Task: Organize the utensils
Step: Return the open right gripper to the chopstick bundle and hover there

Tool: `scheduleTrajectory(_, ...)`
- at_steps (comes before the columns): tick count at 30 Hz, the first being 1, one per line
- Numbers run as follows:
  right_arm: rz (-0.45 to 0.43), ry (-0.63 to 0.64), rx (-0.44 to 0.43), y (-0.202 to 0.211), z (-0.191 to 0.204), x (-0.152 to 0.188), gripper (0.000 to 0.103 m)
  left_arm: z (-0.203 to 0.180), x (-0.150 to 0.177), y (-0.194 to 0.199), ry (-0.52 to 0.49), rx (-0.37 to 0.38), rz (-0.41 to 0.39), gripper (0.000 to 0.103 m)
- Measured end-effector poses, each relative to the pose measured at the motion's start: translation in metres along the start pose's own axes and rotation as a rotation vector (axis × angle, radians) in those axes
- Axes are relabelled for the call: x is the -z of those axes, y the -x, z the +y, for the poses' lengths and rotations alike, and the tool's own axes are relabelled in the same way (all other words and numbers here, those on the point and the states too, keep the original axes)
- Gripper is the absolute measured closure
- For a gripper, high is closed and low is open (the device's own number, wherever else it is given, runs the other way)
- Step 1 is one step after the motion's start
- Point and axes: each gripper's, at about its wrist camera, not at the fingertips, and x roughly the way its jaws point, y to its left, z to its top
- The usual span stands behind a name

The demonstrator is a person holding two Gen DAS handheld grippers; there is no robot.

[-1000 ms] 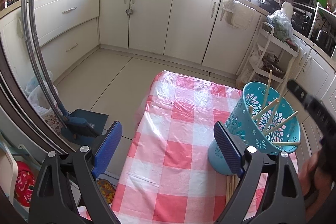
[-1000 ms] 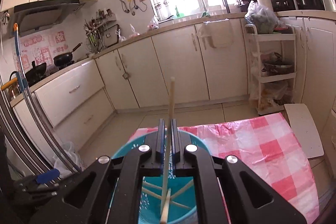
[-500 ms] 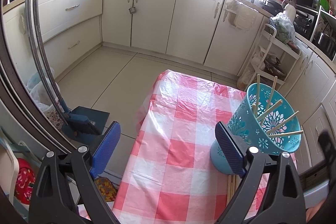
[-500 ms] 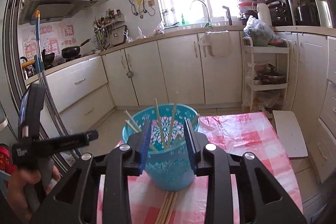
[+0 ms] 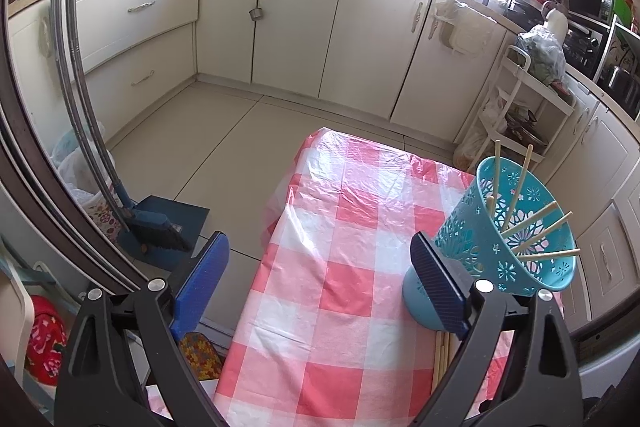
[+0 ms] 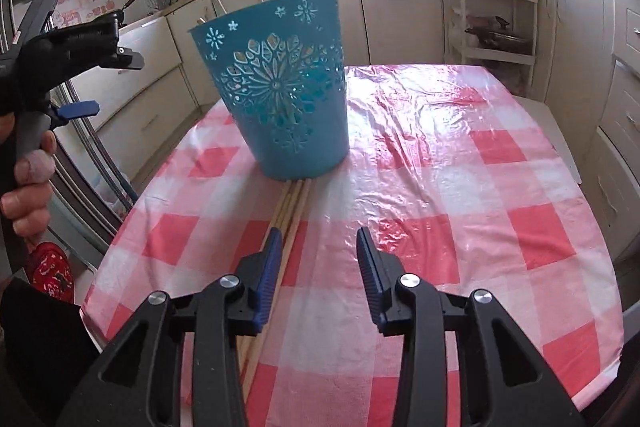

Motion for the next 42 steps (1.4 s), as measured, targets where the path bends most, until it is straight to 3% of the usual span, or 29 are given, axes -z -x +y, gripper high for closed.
scheduleTrajectory(36,0.067,-0.012,0.028,-0.011,-0.004,0.027,0.059,0.025,0.003,-0.002,0.038,-0.031,0.019,0.015)
scheduleTrajectory(42,0.069,-0.018,0.022,-0.011,-0.005,0.027,0.059,0.034,0.009,-0.003,0.027,-0.064,0.028,0.015)
